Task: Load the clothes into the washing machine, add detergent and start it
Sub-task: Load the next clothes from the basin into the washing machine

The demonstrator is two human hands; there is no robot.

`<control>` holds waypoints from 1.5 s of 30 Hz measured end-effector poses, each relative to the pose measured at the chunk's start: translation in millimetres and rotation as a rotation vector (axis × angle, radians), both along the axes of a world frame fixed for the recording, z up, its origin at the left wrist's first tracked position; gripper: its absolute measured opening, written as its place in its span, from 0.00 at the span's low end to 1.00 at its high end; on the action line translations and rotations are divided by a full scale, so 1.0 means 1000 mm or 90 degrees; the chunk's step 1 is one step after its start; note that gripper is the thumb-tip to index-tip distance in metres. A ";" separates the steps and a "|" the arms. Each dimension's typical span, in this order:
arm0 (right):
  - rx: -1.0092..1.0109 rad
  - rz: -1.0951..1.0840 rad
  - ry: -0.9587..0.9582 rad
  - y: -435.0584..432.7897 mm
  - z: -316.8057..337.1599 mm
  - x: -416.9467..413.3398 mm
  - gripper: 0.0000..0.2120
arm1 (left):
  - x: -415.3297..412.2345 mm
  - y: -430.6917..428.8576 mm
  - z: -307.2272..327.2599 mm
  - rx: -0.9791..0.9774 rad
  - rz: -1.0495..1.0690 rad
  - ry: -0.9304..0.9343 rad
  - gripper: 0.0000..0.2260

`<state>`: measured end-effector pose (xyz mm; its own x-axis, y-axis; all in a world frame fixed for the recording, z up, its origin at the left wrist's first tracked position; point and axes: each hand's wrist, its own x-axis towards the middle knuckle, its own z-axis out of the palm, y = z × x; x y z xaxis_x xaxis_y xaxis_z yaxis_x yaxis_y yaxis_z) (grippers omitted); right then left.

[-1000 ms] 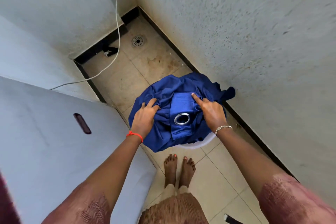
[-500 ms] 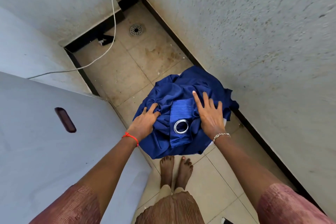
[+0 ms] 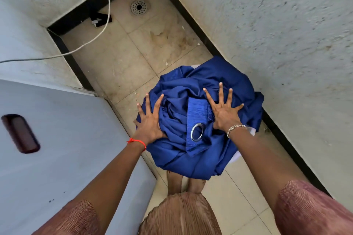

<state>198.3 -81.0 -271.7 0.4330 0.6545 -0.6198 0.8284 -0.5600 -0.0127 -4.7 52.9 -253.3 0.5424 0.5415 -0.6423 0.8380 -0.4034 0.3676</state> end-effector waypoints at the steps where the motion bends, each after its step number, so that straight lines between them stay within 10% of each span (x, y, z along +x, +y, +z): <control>1: 0.007 0.005 -0.003 -0.001 -0.006 -0.001 0.55 | 0.000 -0.002 -0.006 -0.003 0.011 -0.030 0.52; 11: 0.081 -0.059 0.090 -0.002 0.026 -0.006 0.35 | -0.009 -0.022 0.027 0.062 -0.037 -0.061 0.24; 29: 0.393 -0.189 -0.003 -0.015 0.325 -0.052 0.18 | -0.034 -0.016 0.311 0.105 0.152 -0.380 0.19; 45: 0.677 -0.022 -0.094 -0.004 0.618 -0.151 0.16 | -0.155 -0.026 0.570 0.377 0.281 -0.645 0.20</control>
